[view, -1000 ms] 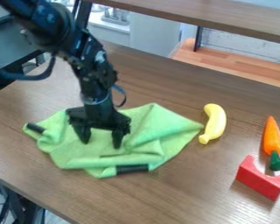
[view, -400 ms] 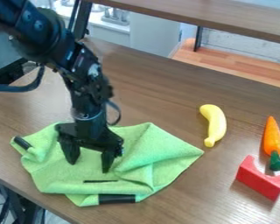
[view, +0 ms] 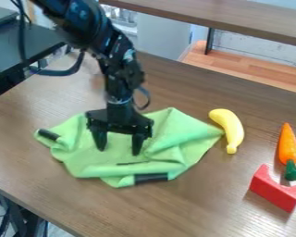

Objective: Déplacer le tissu à gauche de la table

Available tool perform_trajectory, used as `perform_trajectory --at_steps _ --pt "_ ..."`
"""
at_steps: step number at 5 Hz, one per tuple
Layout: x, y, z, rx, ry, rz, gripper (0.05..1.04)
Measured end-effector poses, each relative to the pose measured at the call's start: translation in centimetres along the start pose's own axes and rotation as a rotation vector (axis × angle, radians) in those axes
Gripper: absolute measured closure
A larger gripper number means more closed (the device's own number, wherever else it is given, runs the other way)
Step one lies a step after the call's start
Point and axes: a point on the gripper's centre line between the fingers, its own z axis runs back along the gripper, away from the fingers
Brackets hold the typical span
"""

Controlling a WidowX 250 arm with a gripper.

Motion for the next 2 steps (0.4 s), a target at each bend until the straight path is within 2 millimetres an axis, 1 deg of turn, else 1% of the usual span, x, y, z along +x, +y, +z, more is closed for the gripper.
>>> perform_trajectory --at_steps 1,2 --pt "2.3 -0.2 -0.3 0.01 -0.027 0.045 0.085" --pt "3.9 0.0 -0.4 0.017 -0.049 0.064 0.084"
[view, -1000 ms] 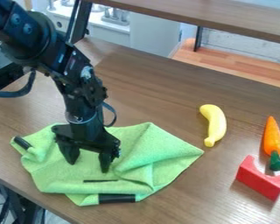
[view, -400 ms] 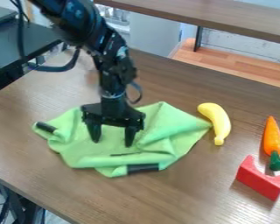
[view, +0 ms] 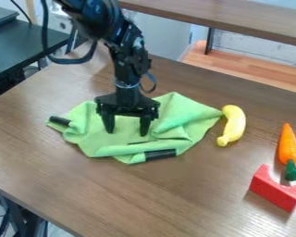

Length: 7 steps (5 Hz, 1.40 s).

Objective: Déplacer le tissu à gauche de la table

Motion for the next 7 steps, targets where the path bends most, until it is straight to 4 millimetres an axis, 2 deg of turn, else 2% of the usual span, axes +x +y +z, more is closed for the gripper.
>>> perform_trajectory --at_steps 1,4,5,6,7 --pt "0.1 0.2 -0.1 0.006 -0.023 -0.013 0.084" --pt "-5.9 1.1 0.7 -0.024 0.0 -0.145 0.083" --pt "-6.8 1.2 1.2 -0.05 0.013 -0.166 0.084" --pt "-6.2 1.0 2.4 -0.065 0.036 -0.152 0.085" --pt "-4.6 1.0 6.3 -0.086 0.047 -0.116 0.085"
